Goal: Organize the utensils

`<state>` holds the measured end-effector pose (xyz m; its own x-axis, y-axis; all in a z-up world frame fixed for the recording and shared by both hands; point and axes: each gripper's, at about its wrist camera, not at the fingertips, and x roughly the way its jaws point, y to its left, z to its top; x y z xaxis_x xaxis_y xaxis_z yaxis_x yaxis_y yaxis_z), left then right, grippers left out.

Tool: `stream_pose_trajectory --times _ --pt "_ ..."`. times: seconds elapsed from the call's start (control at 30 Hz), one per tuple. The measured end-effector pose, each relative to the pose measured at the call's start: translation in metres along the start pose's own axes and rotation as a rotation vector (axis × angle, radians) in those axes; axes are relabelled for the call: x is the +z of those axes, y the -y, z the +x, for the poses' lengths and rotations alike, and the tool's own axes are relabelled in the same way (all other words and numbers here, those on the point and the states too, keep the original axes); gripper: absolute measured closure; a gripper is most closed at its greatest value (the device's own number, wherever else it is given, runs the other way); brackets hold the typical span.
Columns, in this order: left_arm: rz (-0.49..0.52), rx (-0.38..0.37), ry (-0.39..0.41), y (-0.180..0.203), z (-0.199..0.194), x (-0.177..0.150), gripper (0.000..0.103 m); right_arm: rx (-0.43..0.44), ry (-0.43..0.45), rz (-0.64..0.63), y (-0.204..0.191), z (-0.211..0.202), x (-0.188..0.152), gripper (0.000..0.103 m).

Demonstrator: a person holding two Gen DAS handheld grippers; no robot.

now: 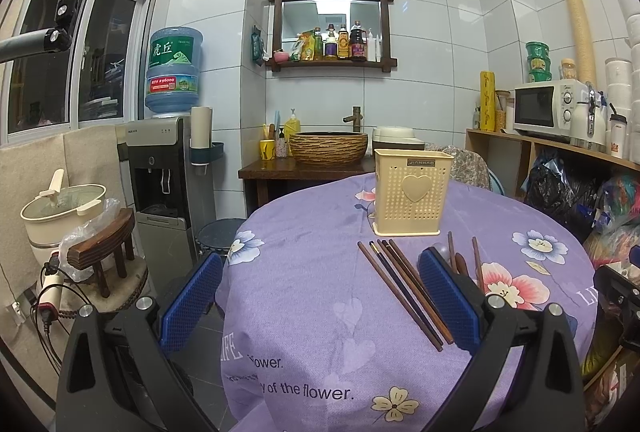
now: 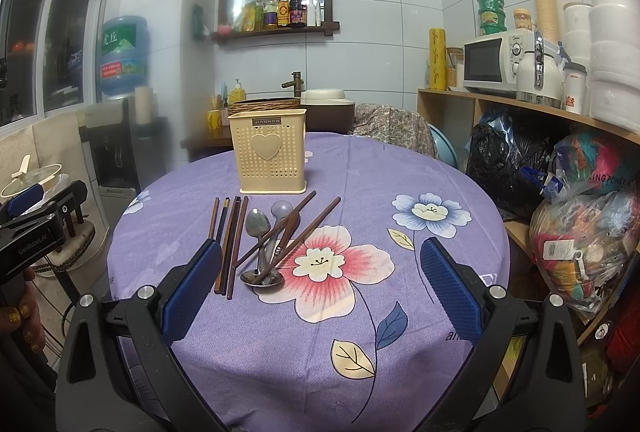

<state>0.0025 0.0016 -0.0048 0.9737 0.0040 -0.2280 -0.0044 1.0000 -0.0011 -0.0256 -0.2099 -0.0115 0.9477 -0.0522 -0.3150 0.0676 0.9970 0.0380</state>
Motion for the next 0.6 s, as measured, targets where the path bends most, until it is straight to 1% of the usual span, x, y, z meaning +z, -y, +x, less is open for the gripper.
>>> stream_pose_trajectory --times 0.1,0.33,0.47,0.53,0.6 --pt "-0.007 -0.009 -0.018 -0.004 0.003 -0.003 0.005 -0.005 -0.01 -0.002 0.0 0.002 -0.002 0.005" --pt "-0.027 -0.018 -0.092 -0.011 0.016 -0.01 0.005 -0.017 -0.052 -0.013 -0.001 0.014 -0.005 0.005" --pt "-0.02 -0.044 -0.135 -0.01 0.025 -0.012 0.005 -0.031 -0.081 -0.023 0.0 0.024 -0.005 0.005" --pt "-0.024 -0.068 -0.178 -0.01 0.036 -0.014 0.005 -0.032 -0.1 -0.023 0.002 0.032 -0.006 0.005" --pt "-0.017 -0.088 -0.243 -0.01 0.053 -0.018 0.005 -0.039 -0.144 -0.03 0.004 0.047 -0.006 0.005"
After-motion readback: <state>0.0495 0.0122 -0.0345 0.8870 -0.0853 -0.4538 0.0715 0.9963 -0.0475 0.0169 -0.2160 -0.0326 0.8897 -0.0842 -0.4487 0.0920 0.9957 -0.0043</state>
